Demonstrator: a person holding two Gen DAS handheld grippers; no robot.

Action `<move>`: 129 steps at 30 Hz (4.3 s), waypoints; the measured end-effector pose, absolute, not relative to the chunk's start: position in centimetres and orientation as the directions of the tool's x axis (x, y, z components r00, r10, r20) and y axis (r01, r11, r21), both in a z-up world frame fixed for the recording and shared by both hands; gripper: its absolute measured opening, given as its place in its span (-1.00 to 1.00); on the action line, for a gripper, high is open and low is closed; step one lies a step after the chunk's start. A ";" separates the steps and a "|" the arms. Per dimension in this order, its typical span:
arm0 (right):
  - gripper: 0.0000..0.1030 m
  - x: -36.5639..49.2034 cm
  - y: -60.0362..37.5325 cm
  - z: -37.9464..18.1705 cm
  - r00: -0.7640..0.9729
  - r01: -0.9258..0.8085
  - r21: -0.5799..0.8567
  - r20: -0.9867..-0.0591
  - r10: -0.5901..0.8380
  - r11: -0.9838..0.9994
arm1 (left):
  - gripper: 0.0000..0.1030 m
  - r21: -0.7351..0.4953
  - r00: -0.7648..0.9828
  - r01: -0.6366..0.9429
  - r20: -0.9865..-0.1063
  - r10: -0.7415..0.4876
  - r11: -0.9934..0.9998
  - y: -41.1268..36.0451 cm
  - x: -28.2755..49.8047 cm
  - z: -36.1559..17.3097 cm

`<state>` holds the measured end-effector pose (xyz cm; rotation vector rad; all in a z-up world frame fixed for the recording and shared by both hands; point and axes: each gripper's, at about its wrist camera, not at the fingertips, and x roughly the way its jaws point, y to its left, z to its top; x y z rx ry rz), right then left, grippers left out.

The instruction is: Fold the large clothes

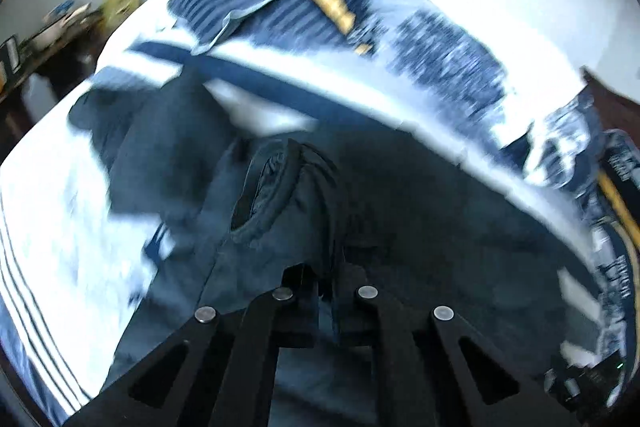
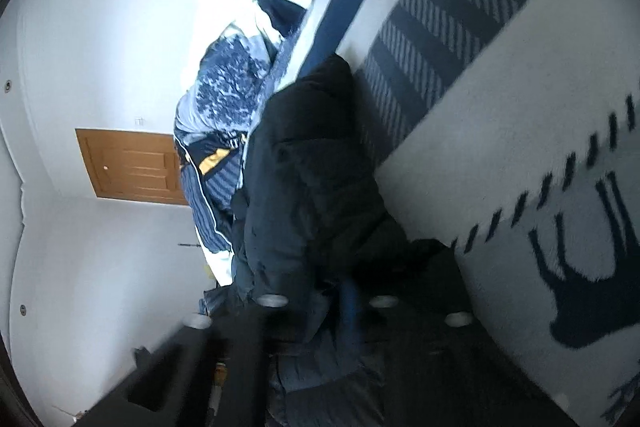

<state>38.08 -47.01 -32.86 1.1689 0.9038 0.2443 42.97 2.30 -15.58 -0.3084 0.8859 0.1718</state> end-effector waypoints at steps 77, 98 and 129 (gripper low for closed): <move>0.57 47.9 14.9 -17.4 0.346 -0.661 0.060 -0.860 0.374 0.748 | 0.58 -0.642 0.651 -0.738 -0.759 -0.030 0.209 40.9 29.7 -27.5; -0.81 53.1 38.0 -27.5 0.384 -0.752 -0.082 -0.861 0.333 0.654 | 0.58 -0.649 0.671 -0.737 -0.737 0.087 0.188 44.7 28.3 -26.7; -0.87 41.9 -24.3 -15.4 0.736 -0.073 0.675 -0.460 0.496 0.734 | 0.58 -0.490 0.705 -0.162 -0.665 -0.247 0.856 13.1 36.3 -19.9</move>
